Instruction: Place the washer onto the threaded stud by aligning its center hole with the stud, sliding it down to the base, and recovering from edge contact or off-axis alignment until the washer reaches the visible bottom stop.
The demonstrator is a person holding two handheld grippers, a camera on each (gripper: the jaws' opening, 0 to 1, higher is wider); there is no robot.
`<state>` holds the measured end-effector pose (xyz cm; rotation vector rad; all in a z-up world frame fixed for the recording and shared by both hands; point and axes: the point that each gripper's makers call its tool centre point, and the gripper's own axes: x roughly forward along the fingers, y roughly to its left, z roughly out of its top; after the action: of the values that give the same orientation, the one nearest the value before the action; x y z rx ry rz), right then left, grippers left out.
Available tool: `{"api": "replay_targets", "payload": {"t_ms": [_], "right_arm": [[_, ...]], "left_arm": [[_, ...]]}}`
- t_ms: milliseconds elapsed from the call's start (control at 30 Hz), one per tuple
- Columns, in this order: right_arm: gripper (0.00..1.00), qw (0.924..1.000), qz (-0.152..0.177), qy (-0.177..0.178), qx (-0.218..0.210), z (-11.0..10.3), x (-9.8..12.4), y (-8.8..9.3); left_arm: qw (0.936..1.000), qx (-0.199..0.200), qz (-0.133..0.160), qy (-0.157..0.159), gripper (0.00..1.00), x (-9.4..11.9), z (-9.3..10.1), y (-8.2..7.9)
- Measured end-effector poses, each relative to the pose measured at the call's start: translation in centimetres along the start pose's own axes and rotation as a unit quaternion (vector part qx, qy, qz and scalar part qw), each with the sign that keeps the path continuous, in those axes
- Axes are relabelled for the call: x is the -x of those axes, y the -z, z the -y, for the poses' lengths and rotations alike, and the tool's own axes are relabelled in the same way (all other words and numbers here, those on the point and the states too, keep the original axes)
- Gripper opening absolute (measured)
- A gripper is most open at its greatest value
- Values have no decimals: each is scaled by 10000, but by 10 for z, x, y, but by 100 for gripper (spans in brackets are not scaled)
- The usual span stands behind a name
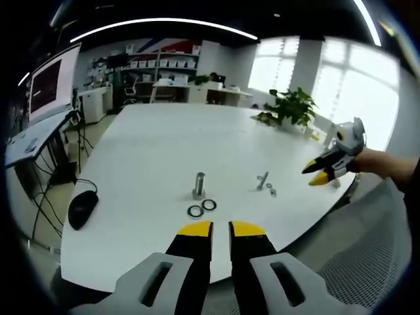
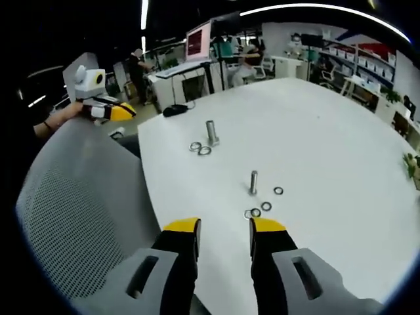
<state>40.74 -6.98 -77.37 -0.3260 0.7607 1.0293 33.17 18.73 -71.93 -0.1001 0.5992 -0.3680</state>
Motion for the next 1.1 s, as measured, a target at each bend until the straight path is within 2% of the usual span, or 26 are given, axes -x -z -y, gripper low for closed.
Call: {"api": "replay_targets", "payload": {"t_ms": [467, 733, 900, 1100], "right_arm": [[22, 9986, -448, -128, -263, 21, -38, 15], [22, 9972, -709, -160, -202, 32, -56, 16], [22, 9941, -1017, -234, -307, 39, -70, 28], [21, 9932, -1093, -211, -328, 44, -76, 31]], "left_arm": [[10000, 22, 18, -41, 7, 1, -2, -1], [10000, 31, 15, -46, 7, 1, -2, -1], [10000, 43, 27, -62, 7, 1, -3, -1], [9999, 70, 60, -74, 7, 1, -4, -2]]}}
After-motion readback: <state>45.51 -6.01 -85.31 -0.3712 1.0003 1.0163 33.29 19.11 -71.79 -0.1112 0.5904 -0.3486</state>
